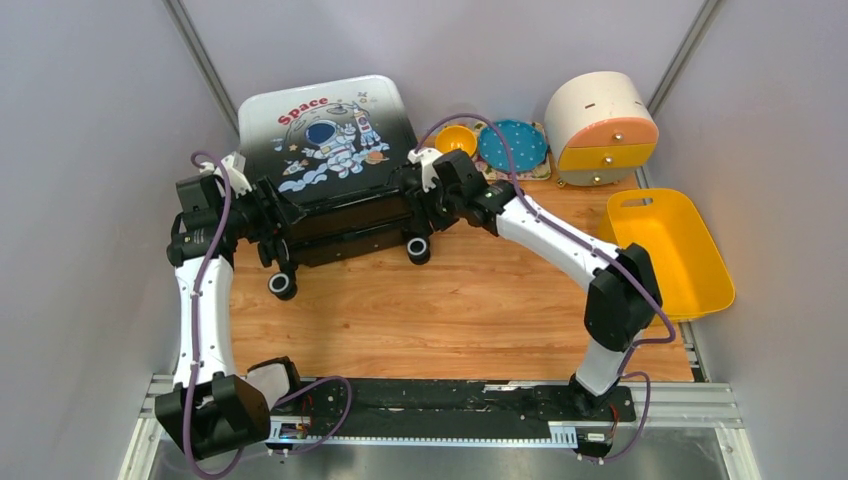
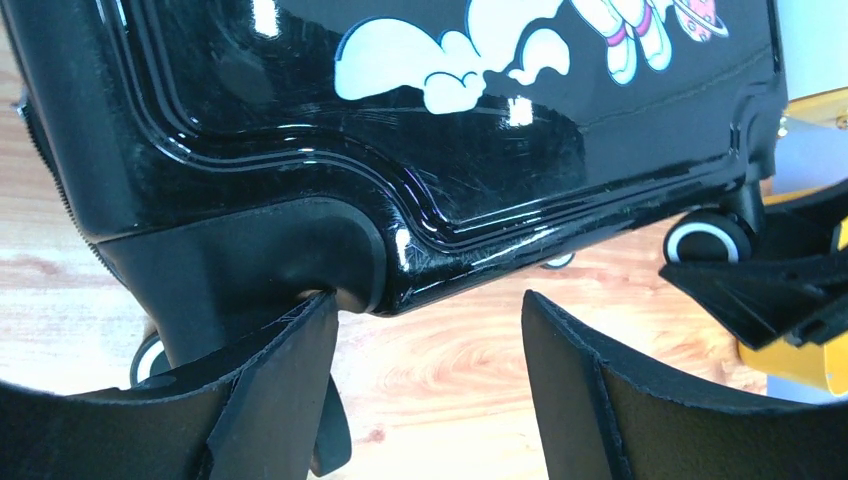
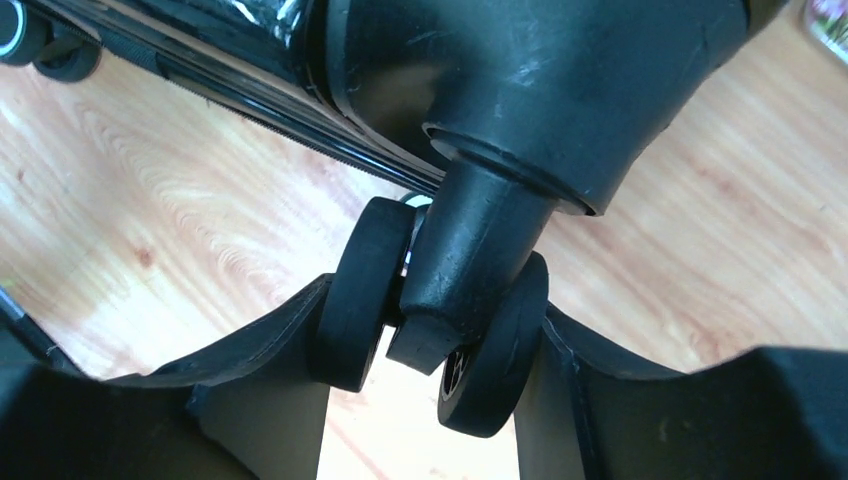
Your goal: Open, take out, and arrange the luggage
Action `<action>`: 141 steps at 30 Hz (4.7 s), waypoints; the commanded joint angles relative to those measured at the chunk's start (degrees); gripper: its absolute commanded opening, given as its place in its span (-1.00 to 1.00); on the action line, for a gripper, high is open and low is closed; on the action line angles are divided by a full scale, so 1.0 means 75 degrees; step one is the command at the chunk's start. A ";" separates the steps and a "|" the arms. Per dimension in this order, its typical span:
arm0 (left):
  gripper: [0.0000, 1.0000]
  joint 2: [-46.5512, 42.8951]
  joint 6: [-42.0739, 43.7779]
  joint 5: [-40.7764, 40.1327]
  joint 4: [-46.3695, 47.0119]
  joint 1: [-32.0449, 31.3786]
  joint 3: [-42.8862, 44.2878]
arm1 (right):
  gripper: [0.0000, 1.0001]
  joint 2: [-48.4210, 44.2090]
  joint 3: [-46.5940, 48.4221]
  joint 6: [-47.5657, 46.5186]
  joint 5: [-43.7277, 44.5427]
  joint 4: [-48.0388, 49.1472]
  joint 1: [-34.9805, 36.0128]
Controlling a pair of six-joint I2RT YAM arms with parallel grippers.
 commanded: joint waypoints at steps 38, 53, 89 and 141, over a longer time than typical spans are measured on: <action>0.35 0.2972 0.1546 -0.3218 0.1661 0.0207 0.3715 | 0.26 -0.0877 0.0526 -0.2428 -0.1384 -0.1170 -0.1931; 0.31 0.5292 0.2308 -0.5682 0.3842 0.0242 0.3762 | -0.04 0.1046 0.1043 -0.3635 -0.1863 0.0401 -0.2378; 0.65 0.4312 0.2415 -0.1692 0.1652 -0.0086 0.5006 | -0.10 0.1773 -0.0211 -0.4937 -0.4137 0.2511 -0.1453; 0.67 0.7614 0.3280 -0.5926 0.4591 -0.0074 0.6598 | 0.42 0.1715 0.2098 0.1158 -0.2874 0.2559 -0.2683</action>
